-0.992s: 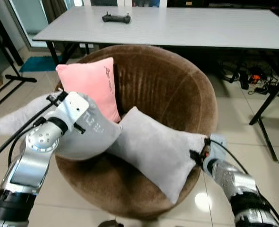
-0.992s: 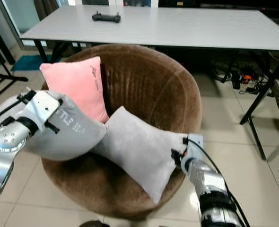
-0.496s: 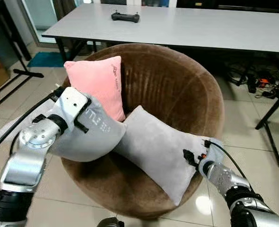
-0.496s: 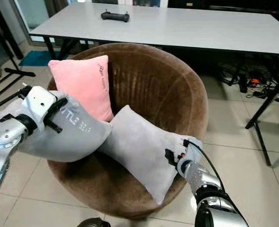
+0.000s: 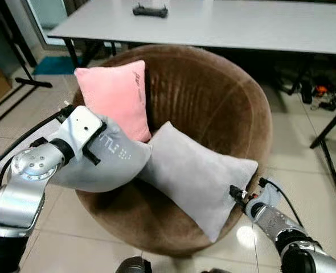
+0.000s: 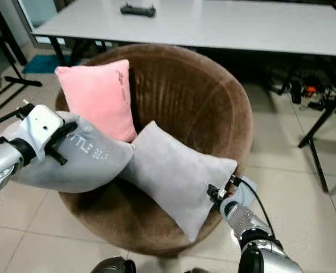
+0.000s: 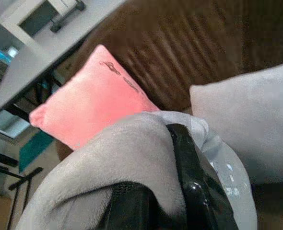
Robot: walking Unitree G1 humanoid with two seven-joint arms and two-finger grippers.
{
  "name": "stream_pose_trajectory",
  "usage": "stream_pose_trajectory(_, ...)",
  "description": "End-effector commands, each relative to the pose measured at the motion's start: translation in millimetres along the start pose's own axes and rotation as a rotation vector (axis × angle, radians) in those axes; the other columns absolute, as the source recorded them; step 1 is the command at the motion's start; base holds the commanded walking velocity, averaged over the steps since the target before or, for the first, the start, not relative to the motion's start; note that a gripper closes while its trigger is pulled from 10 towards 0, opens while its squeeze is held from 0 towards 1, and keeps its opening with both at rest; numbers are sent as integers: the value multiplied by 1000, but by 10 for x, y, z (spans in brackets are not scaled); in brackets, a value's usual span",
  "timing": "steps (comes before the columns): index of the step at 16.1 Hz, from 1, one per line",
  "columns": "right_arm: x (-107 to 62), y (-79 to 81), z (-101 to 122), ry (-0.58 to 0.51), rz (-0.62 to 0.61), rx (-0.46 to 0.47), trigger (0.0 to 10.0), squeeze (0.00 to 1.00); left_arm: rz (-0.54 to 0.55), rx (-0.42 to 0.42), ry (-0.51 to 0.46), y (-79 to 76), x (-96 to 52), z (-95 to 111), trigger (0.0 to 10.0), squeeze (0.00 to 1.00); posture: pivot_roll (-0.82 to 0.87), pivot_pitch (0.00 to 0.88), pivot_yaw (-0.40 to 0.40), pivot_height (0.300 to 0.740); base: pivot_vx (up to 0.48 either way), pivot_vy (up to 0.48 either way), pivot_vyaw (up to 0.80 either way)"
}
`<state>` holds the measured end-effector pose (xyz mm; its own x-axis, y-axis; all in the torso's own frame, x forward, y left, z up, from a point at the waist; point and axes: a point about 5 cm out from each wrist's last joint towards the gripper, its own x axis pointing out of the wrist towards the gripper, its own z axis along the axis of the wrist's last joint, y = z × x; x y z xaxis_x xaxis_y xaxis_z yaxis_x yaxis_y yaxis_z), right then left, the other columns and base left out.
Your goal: Move the pillow to the sofa from floor
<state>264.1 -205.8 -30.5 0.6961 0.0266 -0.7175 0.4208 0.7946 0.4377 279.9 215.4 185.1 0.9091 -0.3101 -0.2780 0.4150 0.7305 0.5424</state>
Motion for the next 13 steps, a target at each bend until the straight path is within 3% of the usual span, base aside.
stream_pose_trajectory(1,18,72,-105,32,26,33,10000,0,22,27,-30,83,-74,105,10000,0,219,139,43,740,0,0,0)
stream_pose_trajectory(5,56,319,-243,-9,128,230,10000,0,18,39,-45,189,-279,195,10000,0,325,175,68,740,0,0,0)
stream_pose_trajectory(10,62,751,-286,-56,355,341,10000,0,-1,44,-37,194,-332,218,10000,0,329,156,87,740,0,0,0)
stream_pose_trajectory(11,60,776,-289,-53,370,338,10000,0,-2,44,-38,191,-331,219,10000,0,329,156,87,740,0,0,0)
stream_pose_trajectory(12,58,804,-301,-52,384,307,8235,0,-7,42,-38,182,-332,221,10000,0,321,152,92,740,0,0,0)
stream_pose_trajectory(13,58,800,-303,-56,383,294,275,0,-9,41,-38,170,-327,222,10000,0,316,149,91,740,0,0,0)
